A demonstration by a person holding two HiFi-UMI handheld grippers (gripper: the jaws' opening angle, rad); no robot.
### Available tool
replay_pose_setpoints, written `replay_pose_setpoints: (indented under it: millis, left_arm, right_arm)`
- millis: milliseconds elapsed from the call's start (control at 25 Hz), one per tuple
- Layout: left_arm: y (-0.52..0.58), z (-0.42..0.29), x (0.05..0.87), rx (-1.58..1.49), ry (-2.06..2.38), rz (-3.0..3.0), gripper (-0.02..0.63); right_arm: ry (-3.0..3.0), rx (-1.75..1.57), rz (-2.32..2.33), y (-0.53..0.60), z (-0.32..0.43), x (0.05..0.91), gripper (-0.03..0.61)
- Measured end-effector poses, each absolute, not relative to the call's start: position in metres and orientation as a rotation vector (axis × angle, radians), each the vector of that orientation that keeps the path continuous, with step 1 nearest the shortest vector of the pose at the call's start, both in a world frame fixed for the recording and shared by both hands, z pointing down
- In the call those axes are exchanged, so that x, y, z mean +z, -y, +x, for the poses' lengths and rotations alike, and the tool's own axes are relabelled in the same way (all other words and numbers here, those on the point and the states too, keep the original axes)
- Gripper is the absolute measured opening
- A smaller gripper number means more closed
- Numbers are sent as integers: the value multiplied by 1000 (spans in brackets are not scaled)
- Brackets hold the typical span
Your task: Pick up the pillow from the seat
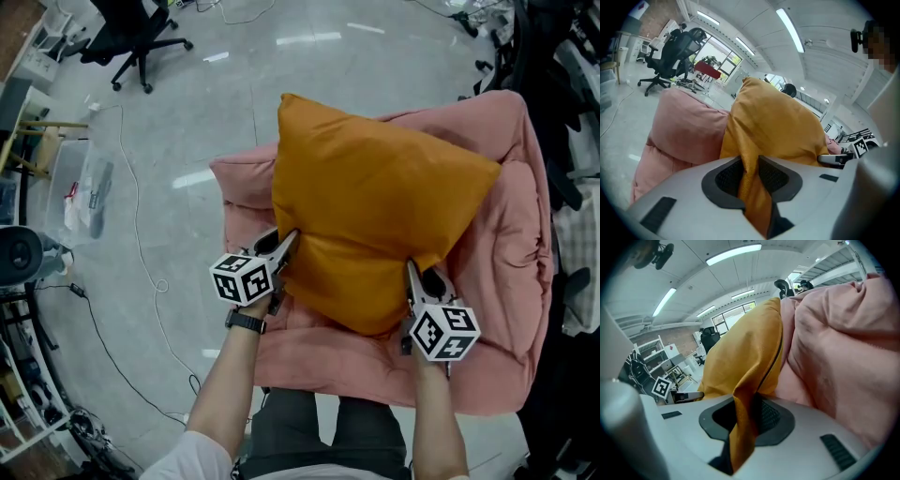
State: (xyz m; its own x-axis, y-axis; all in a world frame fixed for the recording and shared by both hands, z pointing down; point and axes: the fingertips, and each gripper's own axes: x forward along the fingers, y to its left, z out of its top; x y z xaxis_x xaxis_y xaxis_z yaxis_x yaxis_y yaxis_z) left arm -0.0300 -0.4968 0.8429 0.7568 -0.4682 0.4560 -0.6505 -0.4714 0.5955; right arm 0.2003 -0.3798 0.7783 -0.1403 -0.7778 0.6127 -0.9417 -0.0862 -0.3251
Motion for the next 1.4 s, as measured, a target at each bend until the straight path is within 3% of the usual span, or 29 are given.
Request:
replay_pose_setpoints:
  millis: [480, 1040, 1400]
  left_arm:
    - [479, -50, 732, 314, 914, 2199, 109]
    - [465, -47, 470, 212, 952, 2299, 109]
    - [440, -51, 329, 112, 996, 2443, 104]
  right_arm:
    - [2057, 1045, 1905, 366, 186, 679, 81]
    - [2231, 800, 1924, 361, 192, 411, 83]
    - [2370, 563, 1968, 335, 191, 284, 83]
